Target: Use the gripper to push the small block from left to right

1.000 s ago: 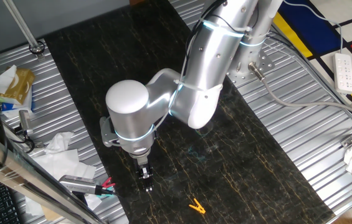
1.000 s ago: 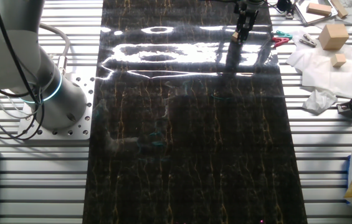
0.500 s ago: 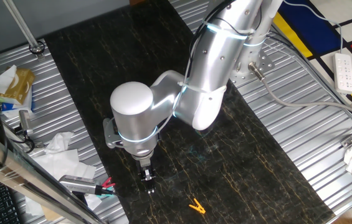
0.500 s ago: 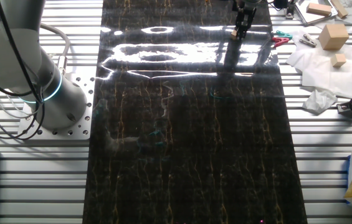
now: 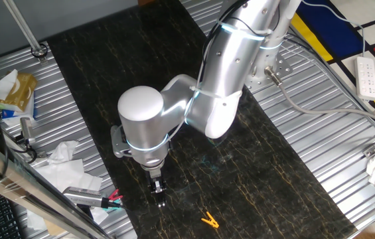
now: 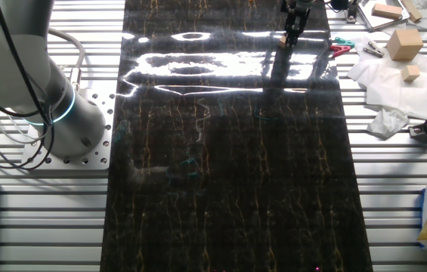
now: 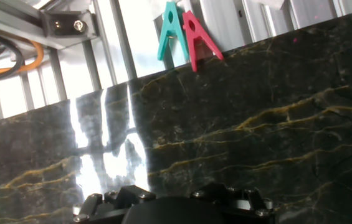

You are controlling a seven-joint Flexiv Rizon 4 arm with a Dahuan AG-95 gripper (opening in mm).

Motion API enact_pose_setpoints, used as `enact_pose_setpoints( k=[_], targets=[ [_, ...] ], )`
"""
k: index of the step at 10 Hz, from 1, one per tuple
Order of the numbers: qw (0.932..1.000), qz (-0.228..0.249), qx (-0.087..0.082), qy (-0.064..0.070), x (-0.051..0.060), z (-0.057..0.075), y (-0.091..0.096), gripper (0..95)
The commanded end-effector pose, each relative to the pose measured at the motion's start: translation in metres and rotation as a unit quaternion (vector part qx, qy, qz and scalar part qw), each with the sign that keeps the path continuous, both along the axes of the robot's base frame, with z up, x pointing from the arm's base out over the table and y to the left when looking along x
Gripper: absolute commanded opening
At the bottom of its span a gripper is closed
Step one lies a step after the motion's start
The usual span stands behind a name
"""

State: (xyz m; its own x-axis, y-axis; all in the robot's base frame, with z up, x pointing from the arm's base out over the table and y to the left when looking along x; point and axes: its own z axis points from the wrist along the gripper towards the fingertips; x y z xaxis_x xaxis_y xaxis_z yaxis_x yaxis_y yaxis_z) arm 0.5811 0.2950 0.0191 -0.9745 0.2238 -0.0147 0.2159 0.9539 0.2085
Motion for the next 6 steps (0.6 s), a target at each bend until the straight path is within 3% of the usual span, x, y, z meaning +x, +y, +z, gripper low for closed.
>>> enact_pose_setpoints(
  k=[1,3,6],
  targets=[
    [1.0000,-0.003,0.002,-0.002,0.0001,-0.0002,0.0017,76.0],
    [1.0000,-0.003,0.003,-0.002,-0.0003,-0.0006,0.0040,76.0],
    [0.9998,0.013,-0.015,-0.005,-0.0006,0.0005,0.0041,76.0]
  ],
)
